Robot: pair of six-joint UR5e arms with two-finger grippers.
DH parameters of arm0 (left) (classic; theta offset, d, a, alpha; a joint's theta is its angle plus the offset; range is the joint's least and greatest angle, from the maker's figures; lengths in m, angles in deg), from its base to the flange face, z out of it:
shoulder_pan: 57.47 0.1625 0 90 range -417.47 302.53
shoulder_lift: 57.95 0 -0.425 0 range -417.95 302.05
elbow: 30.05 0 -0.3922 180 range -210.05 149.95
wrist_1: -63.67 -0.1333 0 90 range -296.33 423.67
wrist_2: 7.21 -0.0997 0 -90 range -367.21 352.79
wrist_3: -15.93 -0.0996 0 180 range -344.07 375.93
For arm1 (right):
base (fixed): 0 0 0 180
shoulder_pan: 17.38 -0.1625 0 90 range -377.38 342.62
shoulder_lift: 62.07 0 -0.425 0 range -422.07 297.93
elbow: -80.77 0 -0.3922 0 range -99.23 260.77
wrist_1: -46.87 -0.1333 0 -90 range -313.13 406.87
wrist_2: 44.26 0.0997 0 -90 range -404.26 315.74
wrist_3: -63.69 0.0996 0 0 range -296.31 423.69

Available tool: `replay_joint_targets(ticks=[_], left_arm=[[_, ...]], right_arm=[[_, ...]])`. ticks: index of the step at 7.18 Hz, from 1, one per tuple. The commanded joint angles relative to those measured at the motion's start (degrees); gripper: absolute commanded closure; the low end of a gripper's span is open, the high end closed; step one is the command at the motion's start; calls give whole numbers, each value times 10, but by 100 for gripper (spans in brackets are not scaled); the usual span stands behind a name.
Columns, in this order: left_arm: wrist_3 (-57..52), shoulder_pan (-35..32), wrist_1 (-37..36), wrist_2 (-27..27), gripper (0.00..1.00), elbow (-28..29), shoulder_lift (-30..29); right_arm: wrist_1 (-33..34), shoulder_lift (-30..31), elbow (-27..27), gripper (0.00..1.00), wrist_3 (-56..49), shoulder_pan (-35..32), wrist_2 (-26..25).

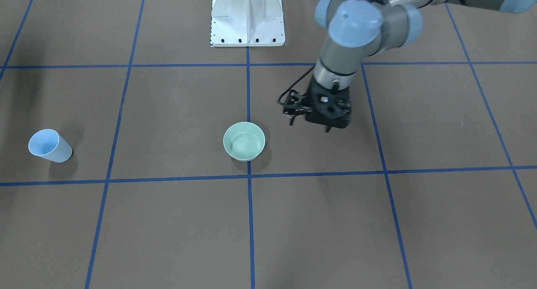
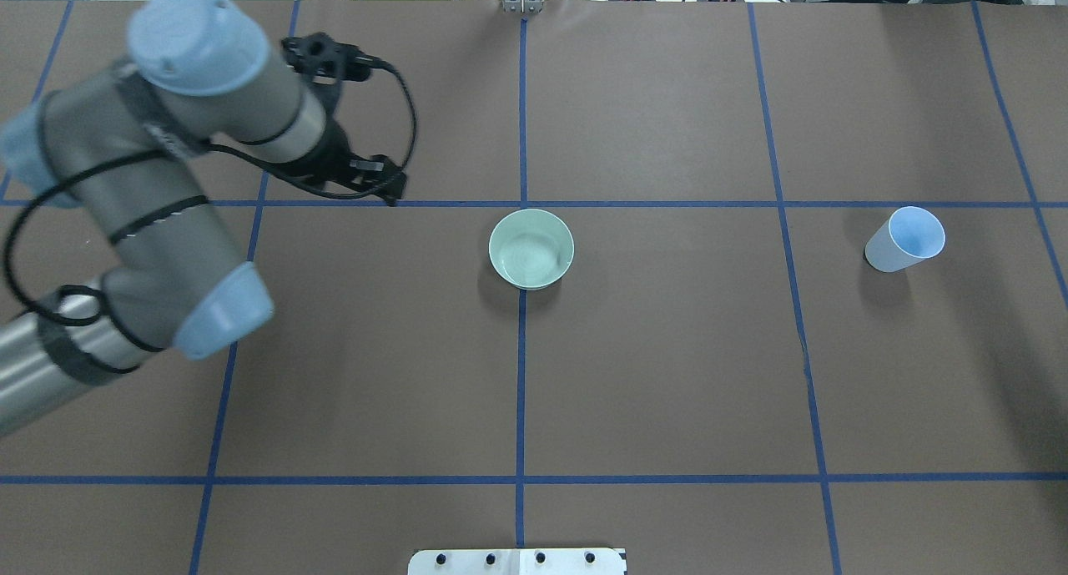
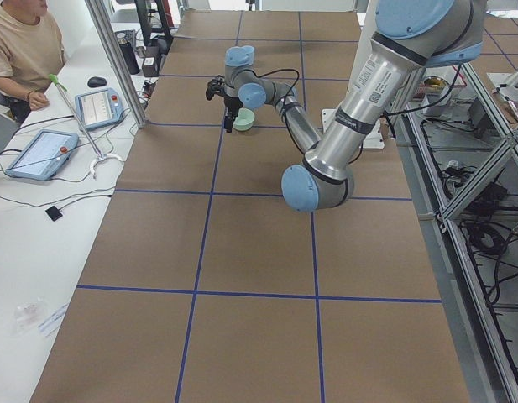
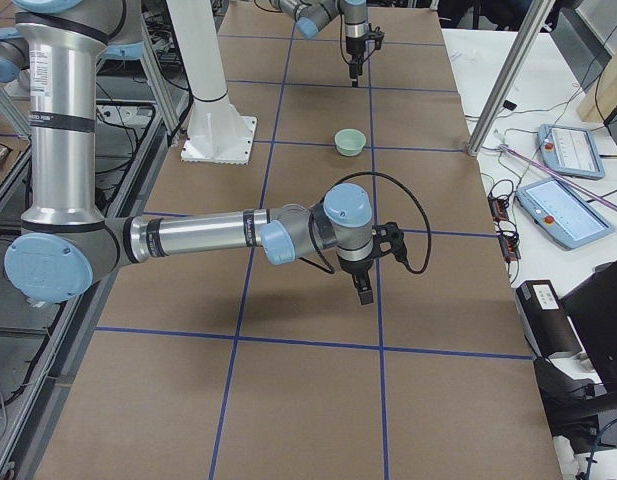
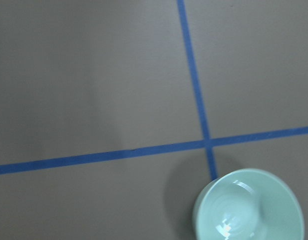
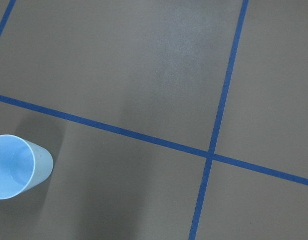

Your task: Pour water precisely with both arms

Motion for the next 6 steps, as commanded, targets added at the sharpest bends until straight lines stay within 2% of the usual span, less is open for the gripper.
replay_joint_targets(ticks=[1,2,3,4,5,6], left_arm=[[-199,-117,-21,53,0,-70,133],[-290,-176,-19,78,0,-70,173],[-379,-230,-20,98,0,-62,210],[-477,-284,-16,111,0,-34,236],[-525,-335,-13,114,0,-5,258],[-528,-361,-8,110,0,25,283]], right_arm=[[-26,-1,-39,1,140,45,5],[-74,-1,-57,1,247,80,-1],[-91,-1,-80,1,328,133,-35],[-91,-1,-118,1,420,201,-101],[-90,1,-150,1,515,279,-184],[-89,3,-169,1,600,355,-280]])
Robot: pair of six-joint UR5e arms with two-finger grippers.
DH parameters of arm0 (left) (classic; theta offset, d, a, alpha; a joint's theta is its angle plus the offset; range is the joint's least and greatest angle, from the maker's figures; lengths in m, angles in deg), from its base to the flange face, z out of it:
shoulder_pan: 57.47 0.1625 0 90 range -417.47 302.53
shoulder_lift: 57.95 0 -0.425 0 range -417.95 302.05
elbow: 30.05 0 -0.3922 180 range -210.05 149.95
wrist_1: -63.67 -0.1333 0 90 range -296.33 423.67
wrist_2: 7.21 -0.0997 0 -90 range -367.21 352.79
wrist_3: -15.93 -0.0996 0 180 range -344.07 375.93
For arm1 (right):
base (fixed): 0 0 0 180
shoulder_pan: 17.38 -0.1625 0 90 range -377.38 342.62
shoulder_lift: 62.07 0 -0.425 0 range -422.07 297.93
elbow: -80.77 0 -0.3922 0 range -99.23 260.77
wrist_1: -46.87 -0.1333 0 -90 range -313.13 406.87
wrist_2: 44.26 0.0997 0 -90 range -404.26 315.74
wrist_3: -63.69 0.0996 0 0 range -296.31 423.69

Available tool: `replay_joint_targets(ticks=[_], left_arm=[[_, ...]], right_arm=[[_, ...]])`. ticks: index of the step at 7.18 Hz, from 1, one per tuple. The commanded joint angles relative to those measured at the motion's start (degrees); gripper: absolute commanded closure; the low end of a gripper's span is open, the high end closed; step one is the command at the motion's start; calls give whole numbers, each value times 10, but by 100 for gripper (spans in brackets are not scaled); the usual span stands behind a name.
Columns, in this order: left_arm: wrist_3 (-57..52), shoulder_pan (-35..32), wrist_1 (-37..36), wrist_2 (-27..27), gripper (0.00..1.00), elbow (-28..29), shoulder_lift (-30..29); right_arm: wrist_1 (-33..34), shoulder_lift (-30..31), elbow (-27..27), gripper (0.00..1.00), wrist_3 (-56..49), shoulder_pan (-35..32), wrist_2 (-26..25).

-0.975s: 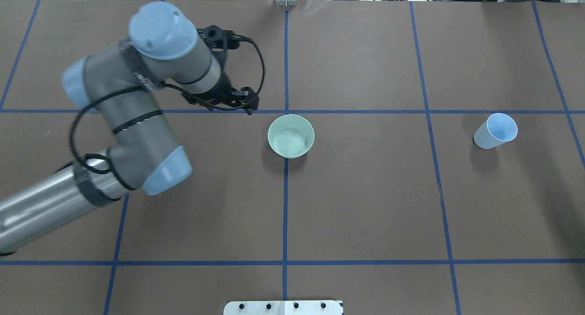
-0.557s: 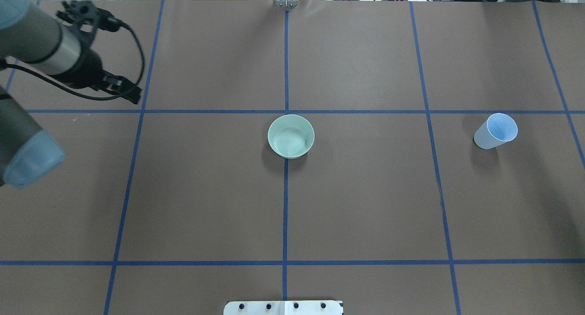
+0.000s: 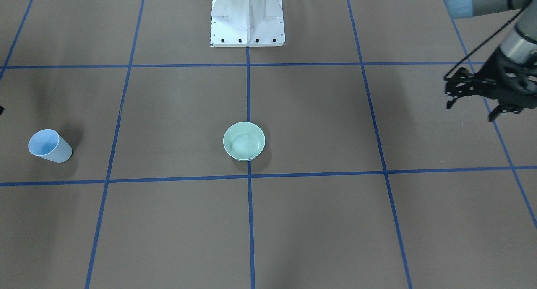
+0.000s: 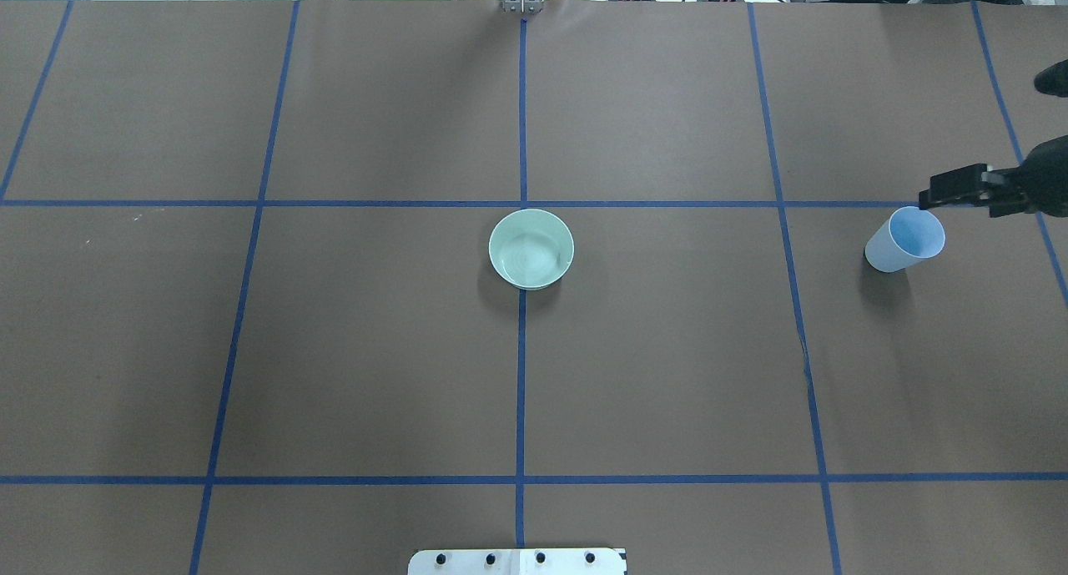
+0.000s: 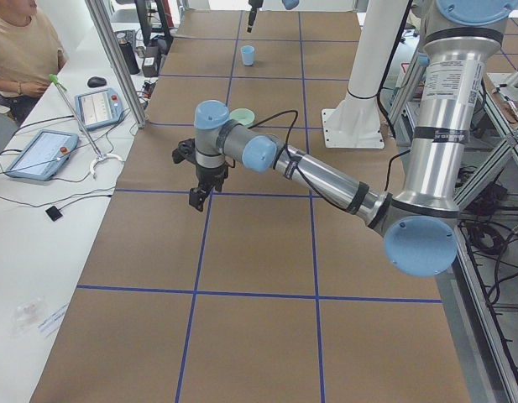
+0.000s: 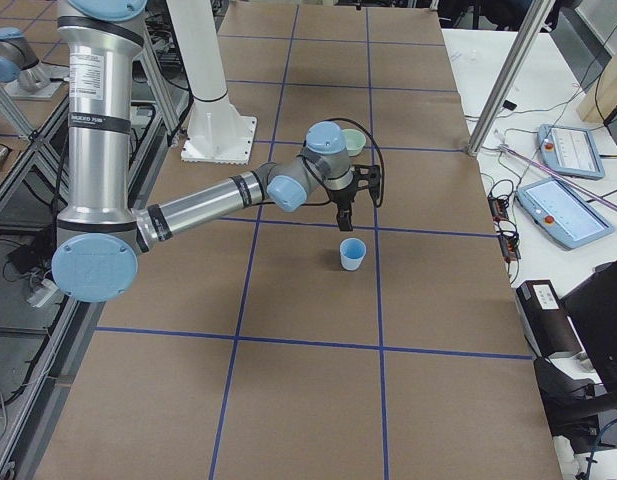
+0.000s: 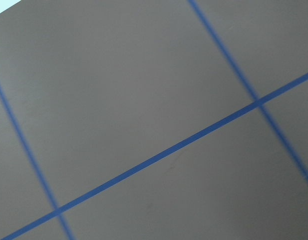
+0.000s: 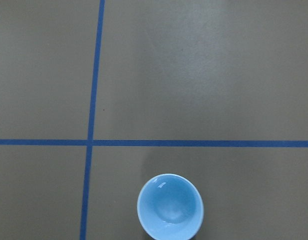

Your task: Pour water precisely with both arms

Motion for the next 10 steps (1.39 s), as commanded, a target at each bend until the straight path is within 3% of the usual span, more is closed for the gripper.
replay_joint_targets(ticks=[1,3,5,7,8,10], left_arm=[[-33,-59,25,0,0,56,35],[-31,-59,31,0,0,60,37],[-32,-60,32,0,0,57,45],[-33,-61,34,1,0,54,51],[-32,-61,40,2,0,54,54],[-33,-61,42,3,0,54,59]], right_arm=[[0,18,-36,1,163,145,-193],[-1,89,-52,1,246,205,-338],[4,103,-48,1,378,286,-493],[5,98,11,1,432,342,-625],[4,90,42,0,448,358,-674],[5,54,86,0,448,365,-705]])
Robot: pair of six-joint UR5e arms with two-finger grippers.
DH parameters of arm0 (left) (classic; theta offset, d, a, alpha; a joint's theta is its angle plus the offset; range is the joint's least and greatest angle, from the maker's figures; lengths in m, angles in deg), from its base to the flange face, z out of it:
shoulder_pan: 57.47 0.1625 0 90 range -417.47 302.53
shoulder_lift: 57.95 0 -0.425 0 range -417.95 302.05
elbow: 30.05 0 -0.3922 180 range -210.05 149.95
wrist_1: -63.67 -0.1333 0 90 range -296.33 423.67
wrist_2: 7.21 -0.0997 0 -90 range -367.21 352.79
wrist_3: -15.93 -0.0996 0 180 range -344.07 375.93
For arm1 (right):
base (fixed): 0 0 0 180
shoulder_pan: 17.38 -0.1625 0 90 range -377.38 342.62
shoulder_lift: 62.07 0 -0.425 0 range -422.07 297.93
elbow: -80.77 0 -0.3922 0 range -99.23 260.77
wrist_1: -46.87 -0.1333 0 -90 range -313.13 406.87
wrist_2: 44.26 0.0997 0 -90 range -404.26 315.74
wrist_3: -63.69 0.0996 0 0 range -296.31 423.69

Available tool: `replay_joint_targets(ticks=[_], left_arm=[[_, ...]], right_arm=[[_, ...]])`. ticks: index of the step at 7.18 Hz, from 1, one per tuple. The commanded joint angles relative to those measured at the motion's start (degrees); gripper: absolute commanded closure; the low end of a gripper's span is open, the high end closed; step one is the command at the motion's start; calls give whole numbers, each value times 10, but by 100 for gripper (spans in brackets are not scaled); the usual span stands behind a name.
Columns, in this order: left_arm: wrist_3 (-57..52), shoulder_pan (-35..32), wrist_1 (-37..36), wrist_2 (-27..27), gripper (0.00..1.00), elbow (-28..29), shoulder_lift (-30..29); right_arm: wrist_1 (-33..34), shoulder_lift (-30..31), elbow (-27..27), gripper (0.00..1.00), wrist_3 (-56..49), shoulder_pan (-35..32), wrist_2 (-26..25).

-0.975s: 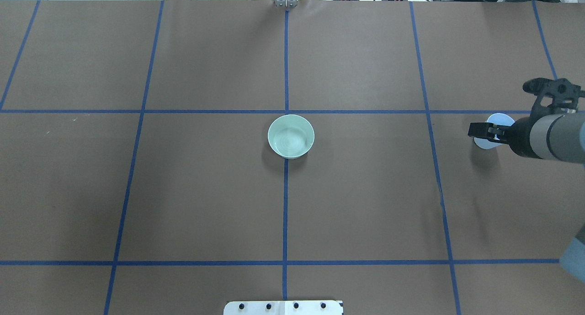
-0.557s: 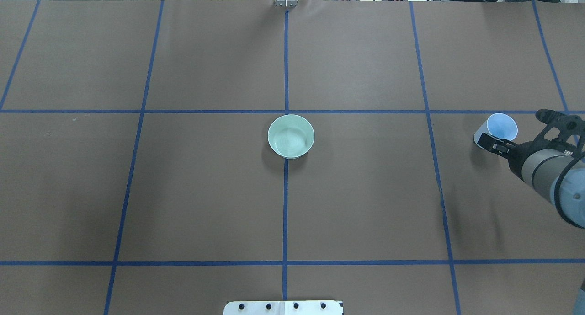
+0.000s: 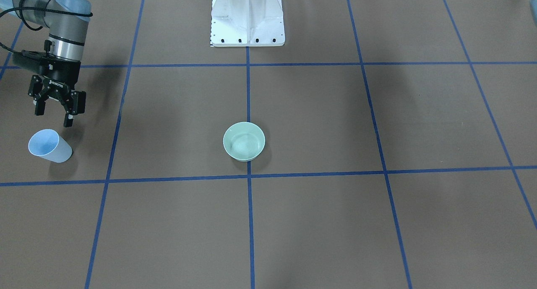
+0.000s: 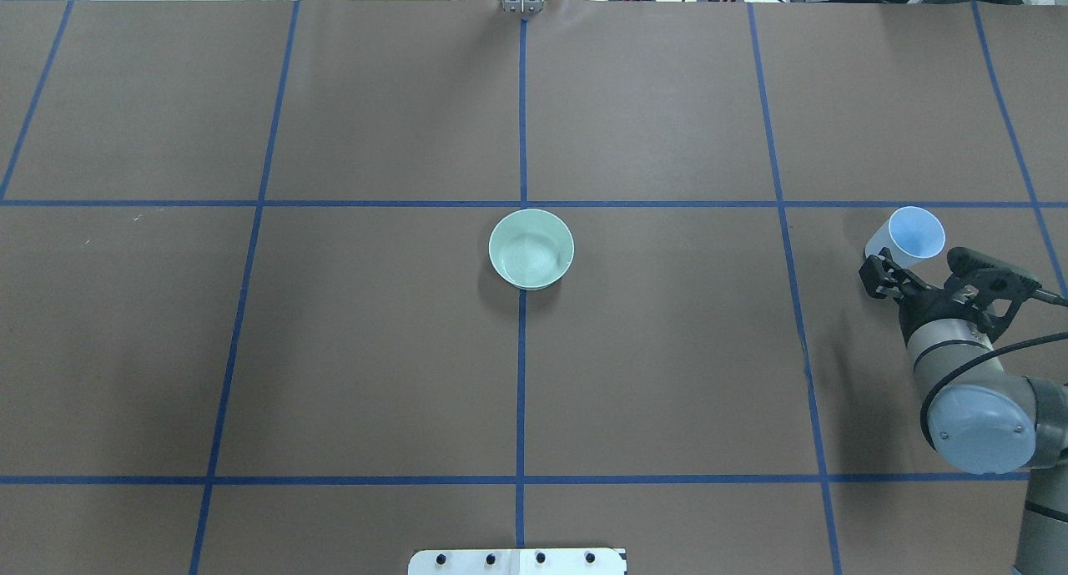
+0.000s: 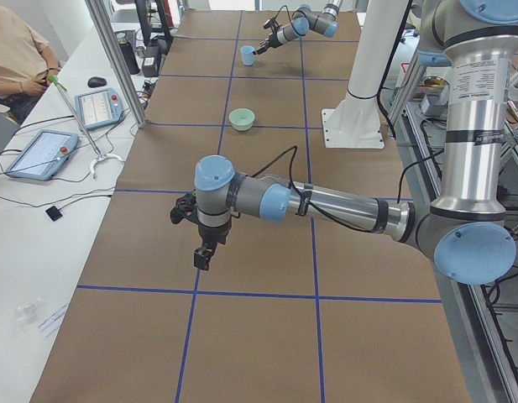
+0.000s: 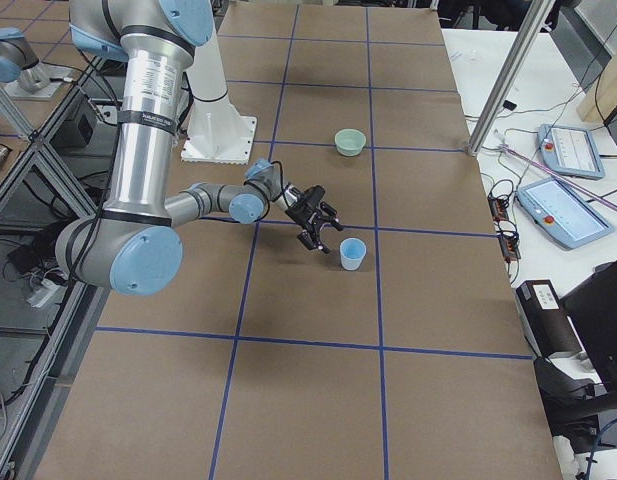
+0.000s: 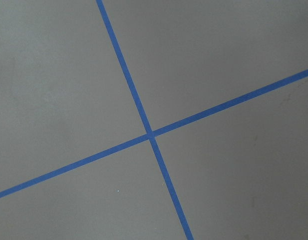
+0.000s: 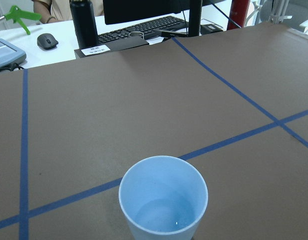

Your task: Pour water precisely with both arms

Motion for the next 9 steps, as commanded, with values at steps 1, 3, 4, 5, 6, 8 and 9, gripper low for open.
replay_joint_targets(ticks=[1,3,4,5,6,8,9], left_arm=[[-1,0,2,1,0,3,2],[0,1,9,1,0,8,2],[0,1,10,1,0,8,2],[0,1,10,1,0,8,2],[1,1,10,1,0,8,1],[2,2,10,1,0,8,1],[2,2,10,1,0,8,0]], right_arm=[[1,-35,50,0,4,6,-34],[1,-61,90,0,2,6,-48],[1,-68,111,0,-2,5,-55],[1,-68,122,1,-2,3,-58],[0,-70,131,1,-3,-7,-59],[0,-71,143,3,-6,-33,-69],[0,-87,147,5,-7,-47,-70]])
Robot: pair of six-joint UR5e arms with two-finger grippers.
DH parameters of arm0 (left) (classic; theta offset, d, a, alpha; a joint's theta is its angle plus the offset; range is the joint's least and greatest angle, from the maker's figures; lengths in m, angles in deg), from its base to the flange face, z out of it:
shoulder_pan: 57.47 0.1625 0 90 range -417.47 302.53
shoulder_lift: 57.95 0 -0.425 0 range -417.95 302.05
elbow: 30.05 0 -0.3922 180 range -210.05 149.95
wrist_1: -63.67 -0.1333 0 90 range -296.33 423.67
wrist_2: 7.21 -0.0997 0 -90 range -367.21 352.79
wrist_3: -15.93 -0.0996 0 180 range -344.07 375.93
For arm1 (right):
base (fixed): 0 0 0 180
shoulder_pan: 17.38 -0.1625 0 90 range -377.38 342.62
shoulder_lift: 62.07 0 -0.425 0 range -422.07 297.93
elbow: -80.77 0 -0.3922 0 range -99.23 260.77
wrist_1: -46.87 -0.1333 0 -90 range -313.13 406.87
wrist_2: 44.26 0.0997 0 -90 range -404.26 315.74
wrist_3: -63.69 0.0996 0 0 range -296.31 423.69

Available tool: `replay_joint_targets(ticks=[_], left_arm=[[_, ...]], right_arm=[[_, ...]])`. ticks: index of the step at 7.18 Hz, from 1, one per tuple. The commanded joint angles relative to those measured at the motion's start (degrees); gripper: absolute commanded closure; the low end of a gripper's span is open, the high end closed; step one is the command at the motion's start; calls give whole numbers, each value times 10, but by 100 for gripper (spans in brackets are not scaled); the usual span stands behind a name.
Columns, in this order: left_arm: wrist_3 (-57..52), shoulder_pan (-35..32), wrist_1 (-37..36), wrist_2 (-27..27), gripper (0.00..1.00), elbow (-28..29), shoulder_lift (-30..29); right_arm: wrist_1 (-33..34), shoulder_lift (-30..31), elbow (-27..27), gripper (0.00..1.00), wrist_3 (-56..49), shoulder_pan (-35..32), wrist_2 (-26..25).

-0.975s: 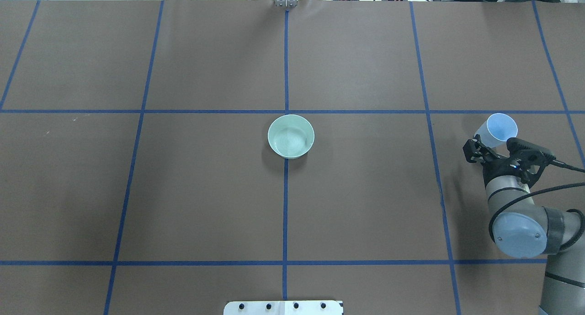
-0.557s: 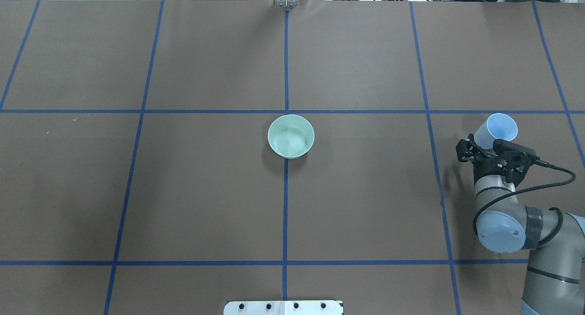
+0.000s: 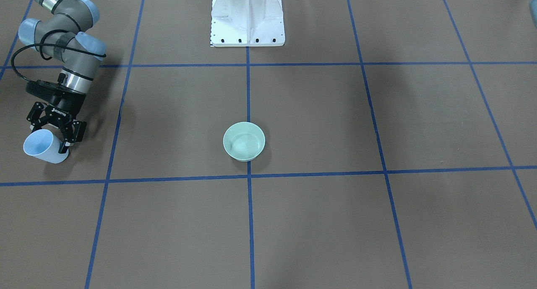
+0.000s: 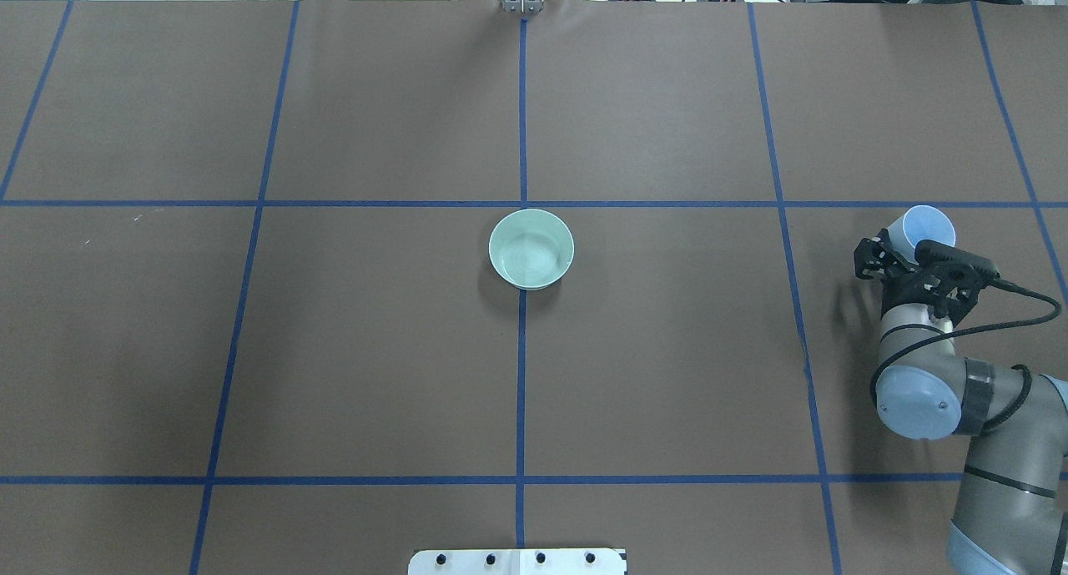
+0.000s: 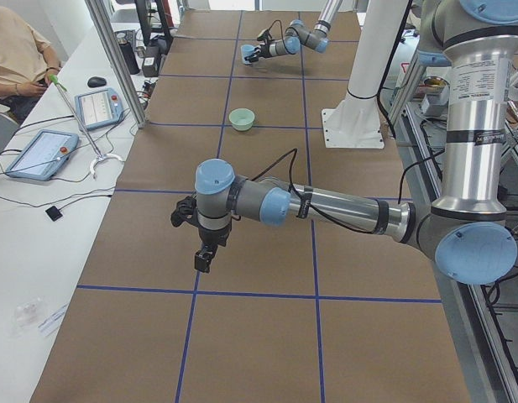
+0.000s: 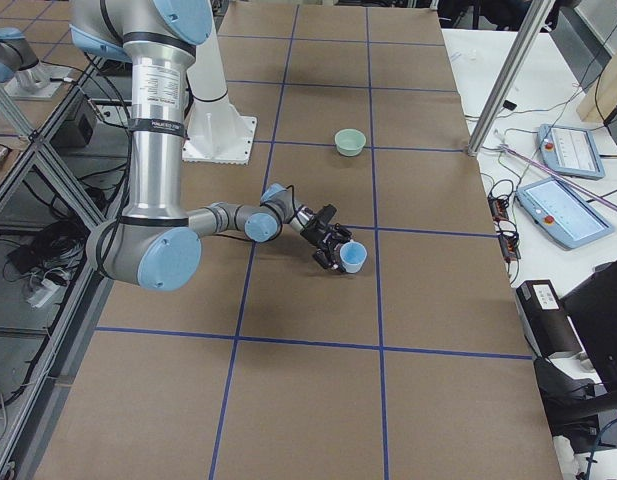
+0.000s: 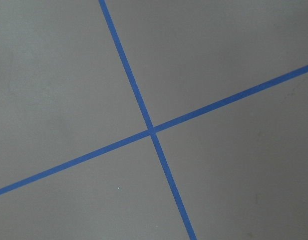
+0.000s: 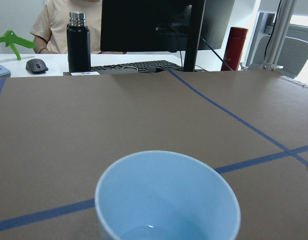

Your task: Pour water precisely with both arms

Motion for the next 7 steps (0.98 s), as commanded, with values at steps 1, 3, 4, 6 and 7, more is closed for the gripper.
replay_joint_targets(ticks=[1,3,4,6,7], left_arm=[[0,0,0,0,0,0,0],[0,0,0,0,0,0,-1],[0,0,0,0,0,0,-1],[1,0,0,0,0,1,-1],[1,0,0,1,0,5,0]], right_arm=[[0,-40,37,7,-3,-27,-2],[-4,-56,67,16,-7,-37,-2],[-4,-54,75,33,-6,-37,-7],[-6,-56,68,100,-10,-43,-10],[-8,-59,49,100,-55,-56,-6]])
